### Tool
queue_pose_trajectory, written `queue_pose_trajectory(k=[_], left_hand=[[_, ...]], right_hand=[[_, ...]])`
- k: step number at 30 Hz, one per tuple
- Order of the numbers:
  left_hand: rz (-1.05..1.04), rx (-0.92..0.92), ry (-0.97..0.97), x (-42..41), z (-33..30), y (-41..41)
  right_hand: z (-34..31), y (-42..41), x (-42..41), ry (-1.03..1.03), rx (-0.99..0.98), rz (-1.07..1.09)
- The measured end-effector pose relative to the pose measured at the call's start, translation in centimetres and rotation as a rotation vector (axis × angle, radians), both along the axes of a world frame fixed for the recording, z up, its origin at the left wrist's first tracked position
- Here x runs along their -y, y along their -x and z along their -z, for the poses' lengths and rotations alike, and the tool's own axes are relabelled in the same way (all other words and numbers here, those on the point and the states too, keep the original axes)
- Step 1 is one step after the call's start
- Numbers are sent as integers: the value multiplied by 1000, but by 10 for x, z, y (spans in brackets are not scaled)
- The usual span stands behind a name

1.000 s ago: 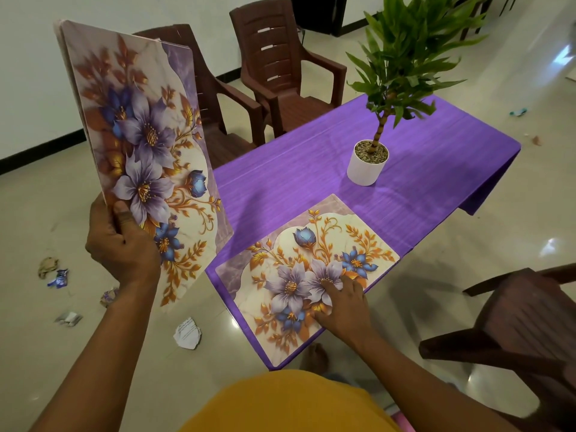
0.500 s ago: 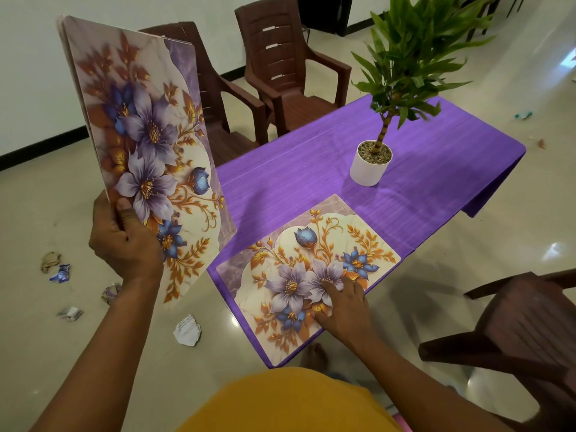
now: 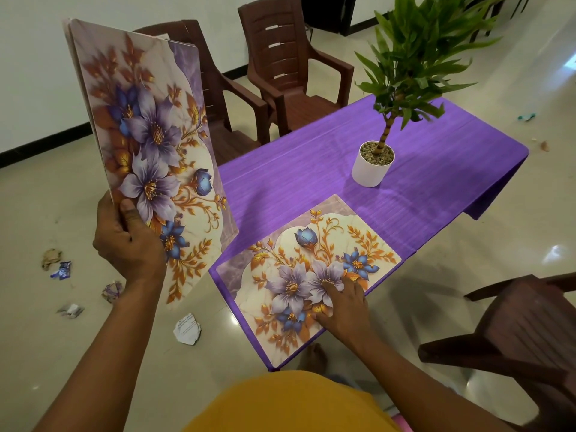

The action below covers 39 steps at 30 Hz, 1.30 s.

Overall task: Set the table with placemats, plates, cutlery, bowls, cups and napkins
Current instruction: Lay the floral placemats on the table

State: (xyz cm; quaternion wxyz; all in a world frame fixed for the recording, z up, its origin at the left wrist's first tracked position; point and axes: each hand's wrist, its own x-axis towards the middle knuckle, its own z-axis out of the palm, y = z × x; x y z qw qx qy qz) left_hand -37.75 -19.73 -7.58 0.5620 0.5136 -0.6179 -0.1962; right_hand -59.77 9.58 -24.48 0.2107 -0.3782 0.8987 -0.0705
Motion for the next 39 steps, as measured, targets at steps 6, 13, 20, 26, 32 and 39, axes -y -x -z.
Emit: queue_pose_trajectory(k=[6, 13, 20, 26, 32, 39], left_hand=[[9, 3, -10, -1, 0, 1], [32, 4, 0, -2, 0, 4], [119, -55, -43, -2, 6, 4], [254, -300, -328, 3, 30, -3], [453, -448, -603, -19, 51, -18], [630, -467, -787, -45, 55, -5]], right_hand=[[1, 1, 0, -4, 2, -3], [0, 1, 1, -15, 22, 2], [-7, 5, 9, -29, 37, 68], [-36, 9, 34, 264, 37, 202], [-109, 10, 65, 696, 296, 390], [-157, 27, 86, 920, 567, 522]])
